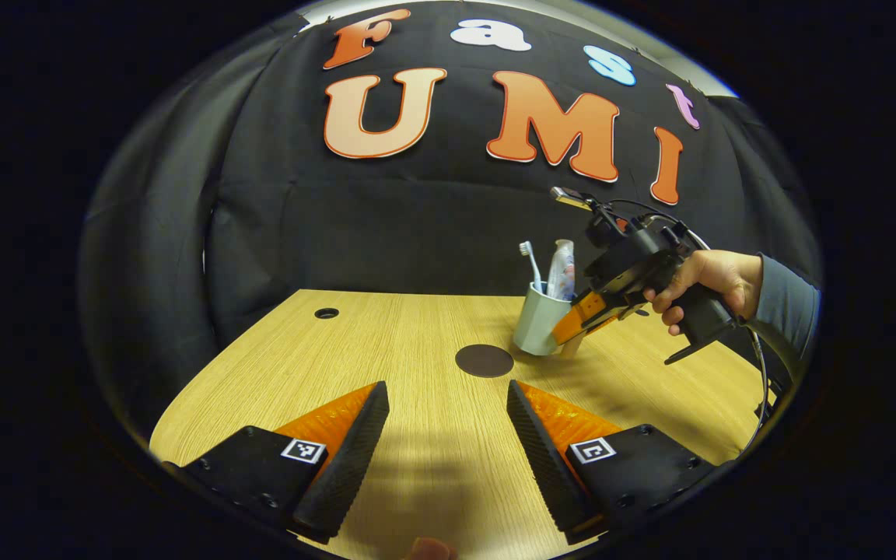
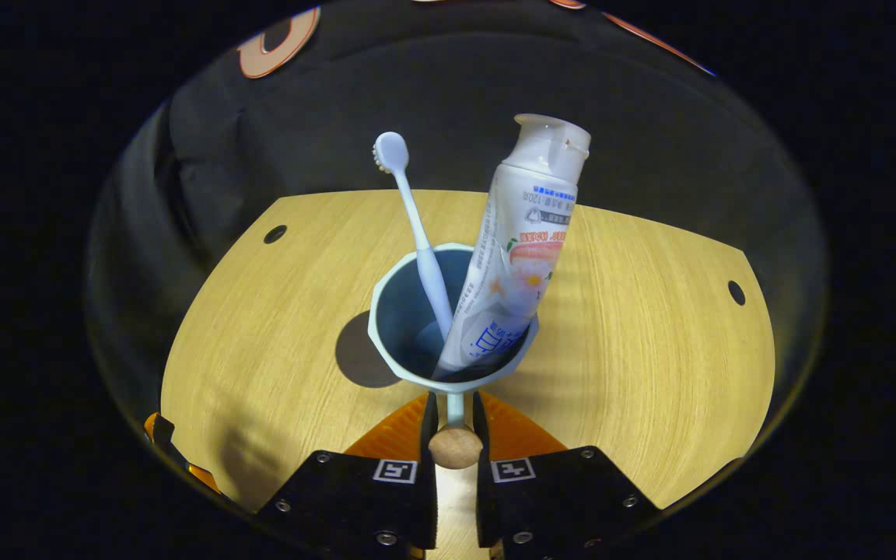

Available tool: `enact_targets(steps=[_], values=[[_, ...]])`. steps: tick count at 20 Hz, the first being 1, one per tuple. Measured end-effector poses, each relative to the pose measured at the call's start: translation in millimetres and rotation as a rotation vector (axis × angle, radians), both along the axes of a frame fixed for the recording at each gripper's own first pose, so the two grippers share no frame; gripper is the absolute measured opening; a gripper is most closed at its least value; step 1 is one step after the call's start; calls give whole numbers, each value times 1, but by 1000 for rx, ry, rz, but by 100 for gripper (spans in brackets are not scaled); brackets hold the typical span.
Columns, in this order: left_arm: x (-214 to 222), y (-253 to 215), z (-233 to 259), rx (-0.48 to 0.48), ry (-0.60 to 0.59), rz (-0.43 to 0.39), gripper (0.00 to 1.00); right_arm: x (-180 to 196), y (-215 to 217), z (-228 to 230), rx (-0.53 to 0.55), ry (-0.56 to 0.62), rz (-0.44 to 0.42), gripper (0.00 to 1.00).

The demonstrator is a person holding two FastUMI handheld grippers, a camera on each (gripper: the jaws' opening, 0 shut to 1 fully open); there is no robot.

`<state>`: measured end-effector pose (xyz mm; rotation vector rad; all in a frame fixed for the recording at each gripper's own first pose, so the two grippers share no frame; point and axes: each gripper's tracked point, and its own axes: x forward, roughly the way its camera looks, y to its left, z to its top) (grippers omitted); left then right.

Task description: Put the toothbrush and toothpaste on the desktop into the cup, then pick up the cup and place it on the coaster on the desktop.

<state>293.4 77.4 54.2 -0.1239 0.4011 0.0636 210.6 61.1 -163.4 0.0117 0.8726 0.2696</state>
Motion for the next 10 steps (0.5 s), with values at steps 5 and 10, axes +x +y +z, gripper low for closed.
enact_targets(steps=[5, 10], values=[[-15, 6, 9, -7, 25, 30, 98, 2, -1, 4, -42, -24, 91, 20], [-28, 14, 23, -6, 41, 66, 98, 0, -8, 7, -69, 2, 114, 20]])
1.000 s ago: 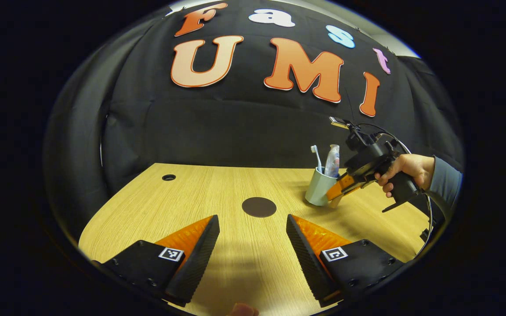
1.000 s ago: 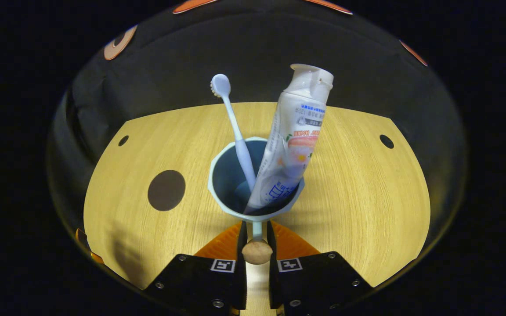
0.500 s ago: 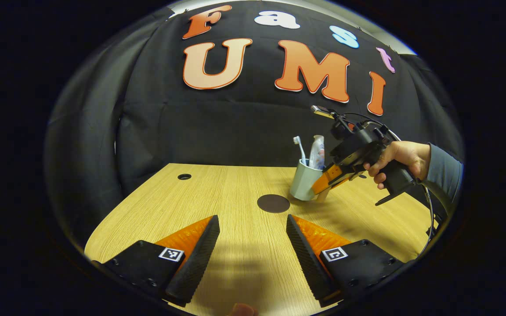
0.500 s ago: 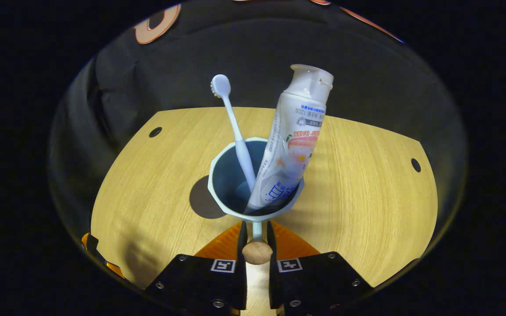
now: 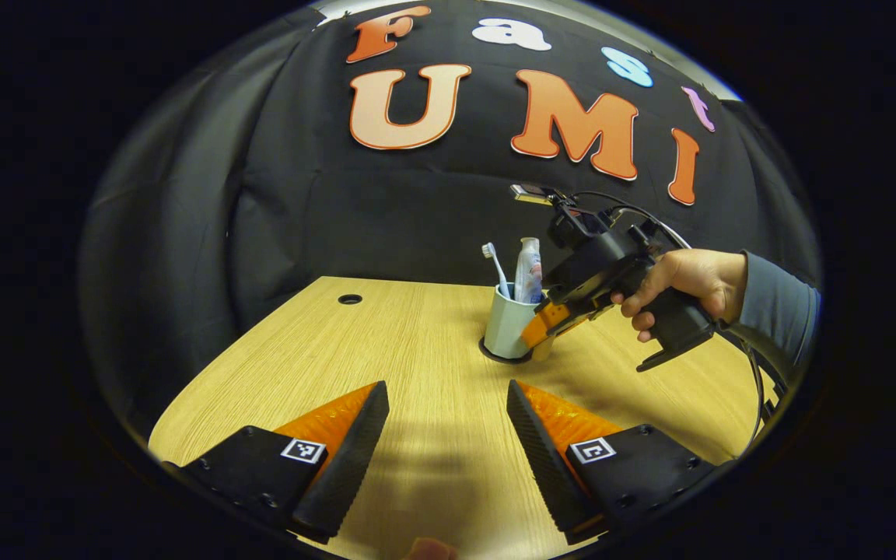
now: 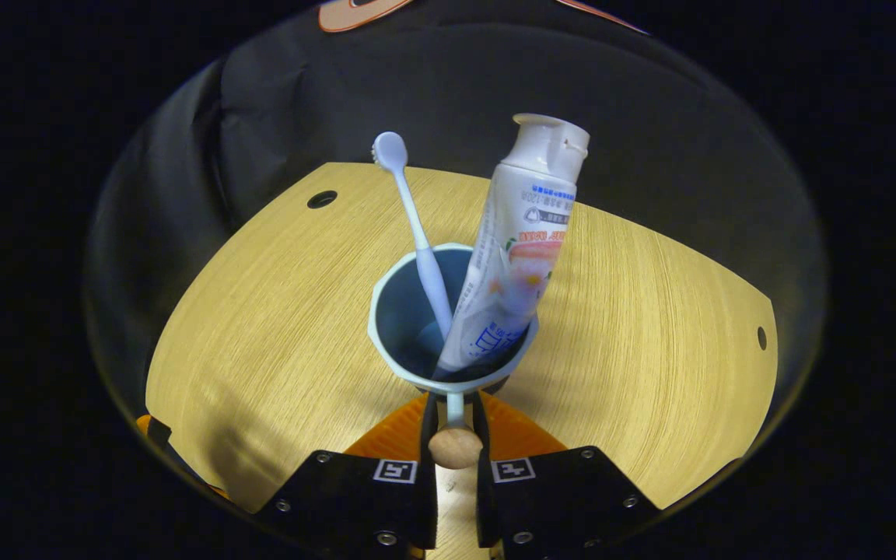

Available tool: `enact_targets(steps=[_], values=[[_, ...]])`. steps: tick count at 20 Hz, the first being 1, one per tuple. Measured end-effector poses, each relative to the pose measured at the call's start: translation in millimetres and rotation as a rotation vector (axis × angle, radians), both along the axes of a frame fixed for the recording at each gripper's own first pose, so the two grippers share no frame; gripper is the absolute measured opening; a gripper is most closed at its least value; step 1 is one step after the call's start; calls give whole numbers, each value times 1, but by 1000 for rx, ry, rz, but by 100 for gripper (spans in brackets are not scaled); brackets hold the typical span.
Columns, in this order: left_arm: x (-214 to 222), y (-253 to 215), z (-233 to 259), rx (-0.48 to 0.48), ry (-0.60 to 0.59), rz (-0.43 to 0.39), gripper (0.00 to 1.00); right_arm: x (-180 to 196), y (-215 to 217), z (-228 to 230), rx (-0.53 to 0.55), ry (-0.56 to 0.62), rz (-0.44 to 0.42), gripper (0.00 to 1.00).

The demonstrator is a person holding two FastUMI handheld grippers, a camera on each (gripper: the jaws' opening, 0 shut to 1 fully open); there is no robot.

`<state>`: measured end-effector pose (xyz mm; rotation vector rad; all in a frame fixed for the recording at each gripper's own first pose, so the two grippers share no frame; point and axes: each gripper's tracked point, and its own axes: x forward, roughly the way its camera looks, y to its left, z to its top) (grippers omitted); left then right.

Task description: Put the toothbrush and toothpaste on the desktop into the cup, then pick up the cup and place it on the coaster on the desktop.

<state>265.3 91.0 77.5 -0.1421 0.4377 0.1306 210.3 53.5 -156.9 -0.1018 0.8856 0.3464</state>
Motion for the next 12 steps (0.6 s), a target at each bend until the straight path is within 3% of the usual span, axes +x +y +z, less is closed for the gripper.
enact_targets(steps=[4, 7, 9, 11, 12], values=[[-5, 2, -7, -9, 13, 14, 98, 1, 1, -2, 18, -13, -8, 22], [-4, 3, -13, -14, 10, 12, 98, 3, -15, 19, -22, -99, 8, 34], [-1, 3, -14, -15, -1, 6, 99, -8, -21, 31, -2, -129, 29, 62], [-7, 0, -4, -12, -19, -8, 99, -21, -32, 41, 36, -165, 32, 80], [-9, -1, -1, -9, -23, -22, 98, -26, -40, 45, 44, -190, 27, 83]])
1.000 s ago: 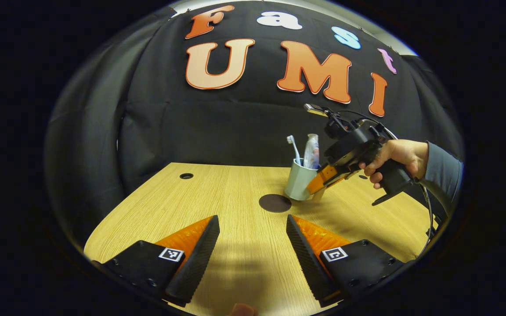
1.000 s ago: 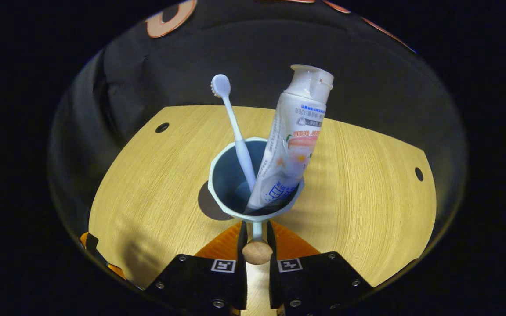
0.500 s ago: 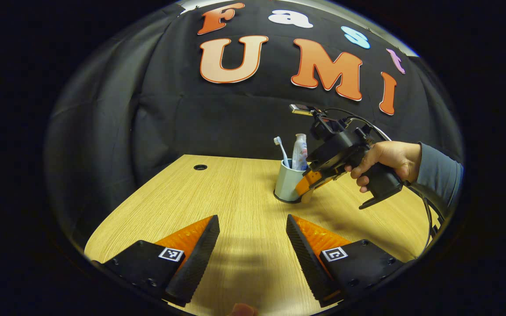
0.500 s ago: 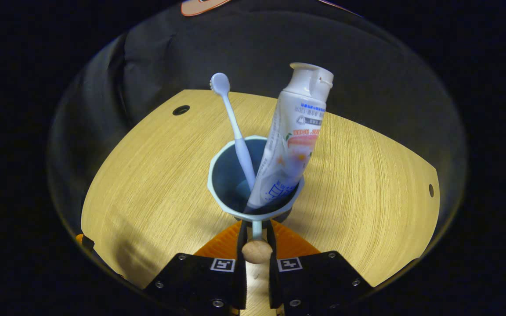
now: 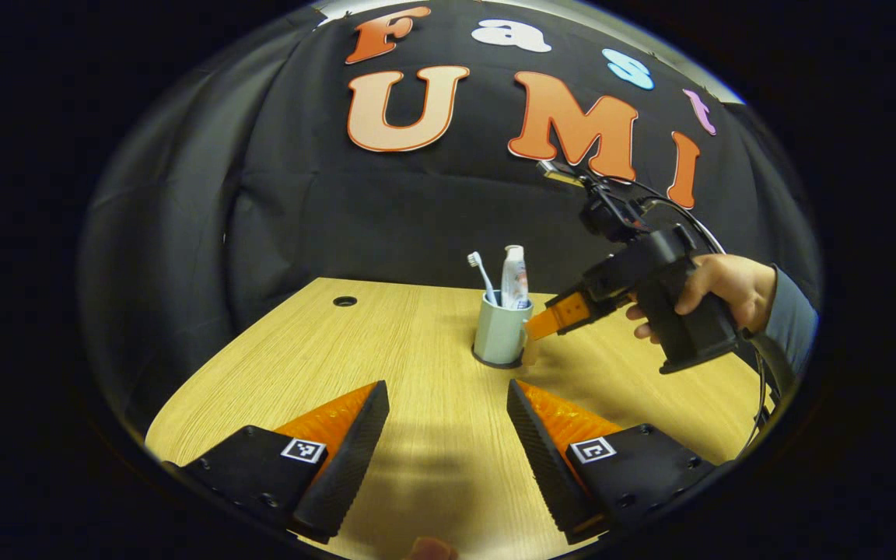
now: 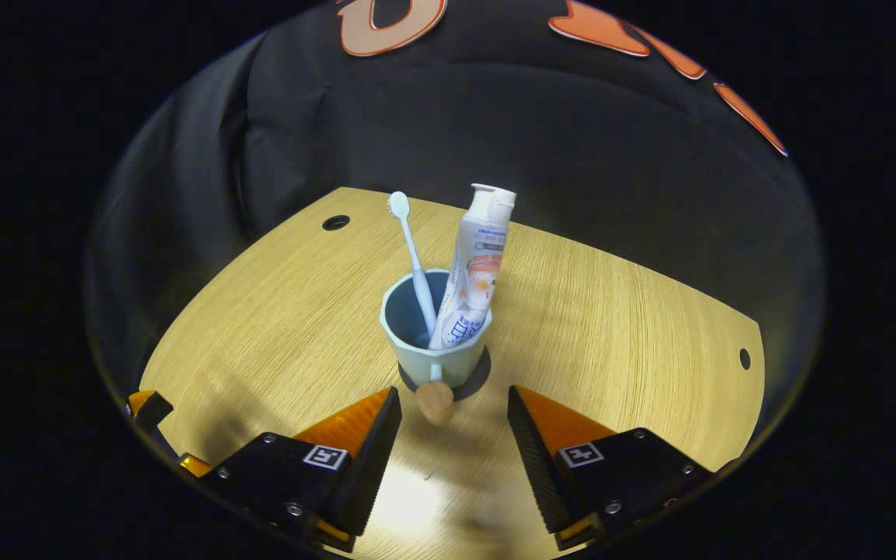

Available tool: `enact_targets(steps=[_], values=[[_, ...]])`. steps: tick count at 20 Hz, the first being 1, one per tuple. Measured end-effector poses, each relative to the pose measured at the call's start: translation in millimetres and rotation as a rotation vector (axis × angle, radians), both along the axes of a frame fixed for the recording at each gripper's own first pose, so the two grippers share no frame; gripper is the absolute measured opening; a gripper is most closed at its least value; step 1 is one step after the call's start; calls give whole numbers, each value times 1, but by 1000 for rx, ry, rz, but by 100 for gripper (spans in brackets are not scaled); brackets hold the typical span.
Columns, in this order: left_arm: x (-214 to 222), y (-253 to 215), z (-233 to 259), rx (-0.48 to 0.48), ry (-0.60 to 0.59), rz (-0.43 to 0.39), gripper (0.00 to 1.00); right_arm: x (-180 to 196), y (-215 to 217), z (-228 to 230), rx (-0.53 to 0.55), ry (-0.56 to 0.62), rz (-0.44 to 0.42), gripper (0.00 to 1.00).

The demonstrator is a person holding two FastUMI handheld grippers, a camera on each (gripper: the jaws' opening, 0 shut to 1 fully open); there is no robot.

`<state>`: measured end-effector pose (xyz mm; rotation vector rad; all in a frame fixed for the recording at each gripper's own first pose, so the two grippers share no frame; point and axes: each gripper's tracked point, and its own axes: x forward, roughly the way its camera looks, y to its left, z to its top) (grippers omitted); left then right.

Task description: Put the toothbrush and toothpaste on the desktop into the cup, then pick up the cup and place it on the coaster on the desktop.

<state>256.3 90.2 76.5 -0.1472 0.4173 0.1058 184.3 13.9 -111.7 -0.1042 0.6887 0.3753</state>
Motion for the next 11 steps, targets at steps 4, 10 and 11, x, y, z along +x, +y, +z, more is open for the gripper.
enact_targets(steps=[4, 10, 11], values=[[0, -4, 14, 29, -38, -39, 98, -16, -41, 24, 4, -139, -37, 92], [0, -18, 50, 79, -130, -67, 98, -47, -96, 57, 71, -339, -133, 94], [0, -22, 60, 84, -158, -66, 98, -53, -104, 58, 81, -369, -148, 94]])
